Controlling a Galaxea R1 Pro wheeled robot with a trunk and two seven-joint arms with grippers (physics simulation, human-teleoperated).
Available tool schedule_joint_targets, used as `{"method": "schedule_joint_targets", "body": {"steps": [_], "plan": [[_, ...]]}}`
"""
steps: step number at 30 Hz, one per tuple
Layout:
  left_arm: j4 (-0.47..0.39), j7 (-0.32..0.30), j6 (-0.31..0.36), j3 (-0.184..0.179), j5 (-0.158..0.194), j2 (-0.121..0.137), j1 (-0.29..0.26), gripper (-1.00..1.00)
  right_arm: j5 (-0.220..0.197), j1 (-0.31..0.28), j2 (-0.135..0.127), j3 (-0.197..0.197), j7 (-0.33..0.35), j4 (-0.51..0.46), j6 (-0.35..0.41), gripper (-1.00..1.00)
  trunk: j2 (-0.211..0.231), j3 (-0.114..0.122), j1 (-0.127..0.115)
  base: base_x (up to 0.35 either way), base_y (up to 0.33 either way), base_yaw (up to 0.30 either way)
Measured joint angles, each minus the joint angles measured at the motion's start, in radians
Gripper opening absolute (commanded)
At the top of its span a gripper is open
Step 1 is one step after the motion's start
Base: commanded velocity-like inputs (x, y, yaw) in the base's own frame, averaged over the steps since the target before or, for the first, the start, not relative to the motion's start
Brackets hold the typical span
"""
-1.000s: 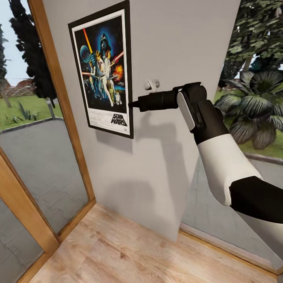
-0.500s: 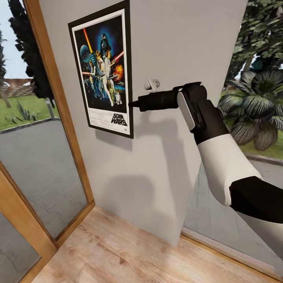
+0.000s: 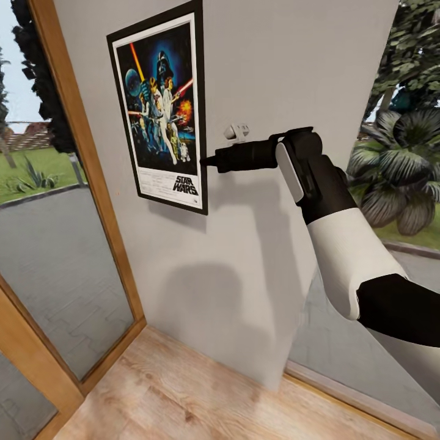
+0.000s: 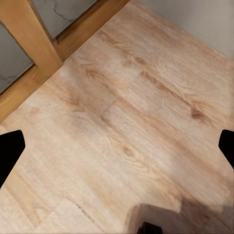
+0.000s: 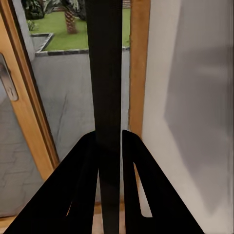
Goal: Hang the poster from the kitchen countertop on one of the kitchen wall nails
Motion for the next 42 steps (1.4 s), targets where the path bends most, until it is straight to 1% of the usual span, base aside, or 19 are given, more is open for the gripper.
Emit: {"method": "schedule_joint_targets", "body": {"steps": [9,11,14,16,19,22,35,37,38,42], "plan": [[0.000,0.000,0.000,0.000,0.000,0.000,0.000,1.00,-0.002,0.001,0.000,-0.003,0.000,-0.001,-0.002,-1.00,0.000,0.000,0.000,0.045,0.000,0.000],[0.000,0.000,0.000,0.001,0.000,0.000,0.000,1.00,-0.002,0.002,0.000,-0.005,0.001,-0.002,-0.008,-1.00,0.000,0.000,0.000,0.005,0.000,0.000],[0.000,0.000,0.000,0.001,0.000,0.000,0.000,1.00,-0.004,0.005,0.000,-0.008,0.001,-0.004,-0.040,-1.00,0.000,0.000,0.000,0.002,0.000,0.000],[0.000,0.000,0.000,0.001,0.000,0.000,0.000,1.00,-0.014,0.008,0.000,-0.010,0.001,-0.004,-0.061,-1.00,0.000,0.000,0.000,0.001,0.000,0.000],[0.000,0.000,0.000,0.001,0.000,0.000,0.000,1.00,-0.046,0.009,0.000,-0.012,-0.001,-0.005,-0.081,-1.00,0.000,0.000,0.000,0.000,0.000,0.000],[0.000,0.000,0.000,0.001,0.000,0.000,0.000,1.00,-0.057,0.010,-0.001,-0.013,-0.002,-0.005,-0.087,-1.00,0.000,0.000,0.000,0.000,0.000,0.000],[0.000,0.000,0.000,0.001,0.000,0.000,0.000,1.00,-0.064,0.012,-0.001,-0.014,-0.004,0.010,-0.092,-1.00,0.000,0.000,0.000,0.000,0.000,0.000],[0.000,0.000,0.000,0.002,0.000,0.000,0.000,1.00,-0.063,0.012,-0.001,-0.014,-0.011,0.016,-0.092,-1.00,0.000,0.000,0.000,0.000,0.000,0.000],[0.000,0.000,0.000,0.002,0.000,0.000,0.000,1.00,-0.061,0.012,-0.002,-0.014,-0.028,0.021,-0.094,-1.00,0.000,0.000,0.000,0.000,0.000,0.000],[0.000,0.000,0.000,0.002,0.000,0.000,0.000,1.00,-0.065,0.012,-0.001,-0.014,-0.039,0.023,-0.092,-1.00,0.000,0.000,0.000,0.000,0.000,0.000]]}}
